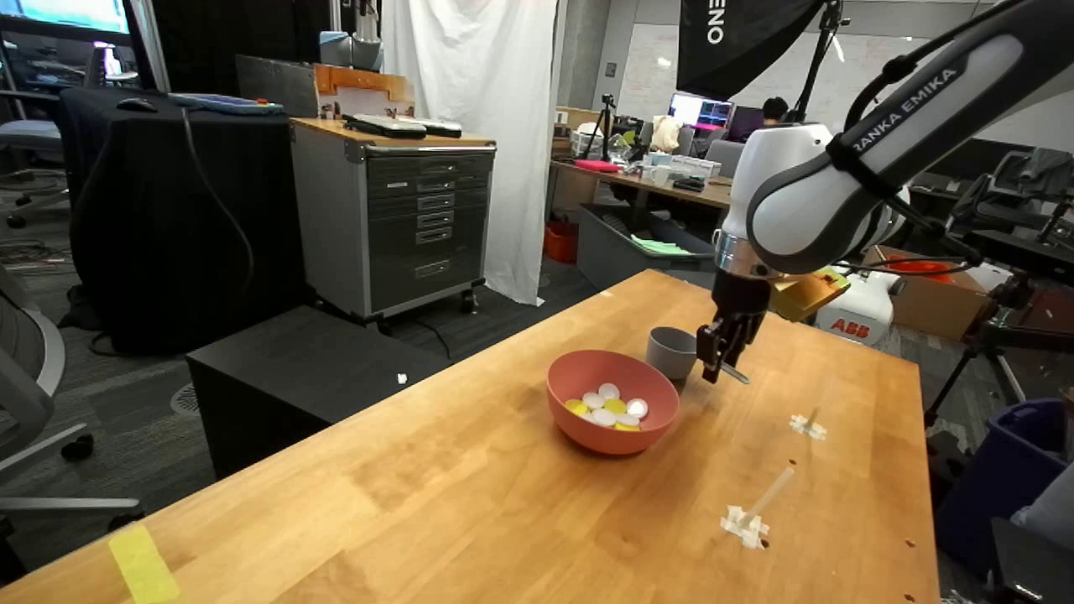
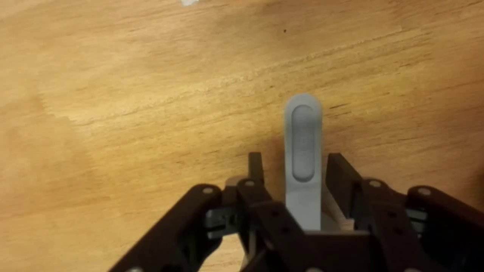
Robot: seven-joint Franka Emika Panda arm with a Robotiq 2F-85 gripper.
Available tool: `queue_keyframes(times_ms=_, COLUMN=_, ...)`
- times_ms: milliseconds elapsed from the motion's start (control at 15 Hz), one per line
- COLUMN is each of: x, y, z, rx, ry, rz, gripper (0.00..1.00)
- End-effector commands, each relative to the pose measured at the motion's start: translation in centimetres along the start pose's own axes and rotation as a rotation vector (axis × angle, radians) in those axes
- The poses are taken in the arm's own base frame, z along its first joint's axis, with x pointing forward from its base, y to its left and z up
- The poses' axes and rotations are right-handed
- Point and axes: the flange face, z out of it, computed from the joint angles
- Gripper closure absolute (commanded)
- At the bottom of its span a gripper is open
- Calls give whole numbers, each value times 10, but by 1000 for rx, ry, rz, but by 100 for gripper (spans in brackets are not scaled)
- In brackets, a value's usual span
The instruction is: Pour the contents of the grey pot in the peach bowl
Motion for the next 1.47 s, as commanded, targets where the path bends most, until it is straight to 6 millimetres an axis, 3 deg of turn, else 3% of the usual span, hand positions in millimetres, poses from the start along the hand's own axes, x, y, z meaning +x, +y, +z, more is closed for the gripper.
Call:
queue_keyframes(times_ms=0, x=4, y=1, z=-3, rx=-21, ry=15, rz=-17, gripper=27)
queue_keyframes(times_ms=133, x=2, y=-1, z=-9, rx=-14, ry=15, rz=-18, gripper=32)
queue_keyframes(times_ms=200, x=-2, y=-4, z=-17, rx=-6, ry=17, rz=-21, gripper=9)
queue_keyframes(times_ms=467, x=-13, y=-7, z=-52, rx=0, ry=58, rz=-24, gripper=0)
queue_keyframes(times_ms=800, x=-30, y=-9, z=-93, rx=2, ry=89, rz=-13, gripper=0)
queue_keyframes(times_ms=1400, x=-84, y=-29, z=-118, rx=-5, ry=-33, rz=-86, gripper=0)
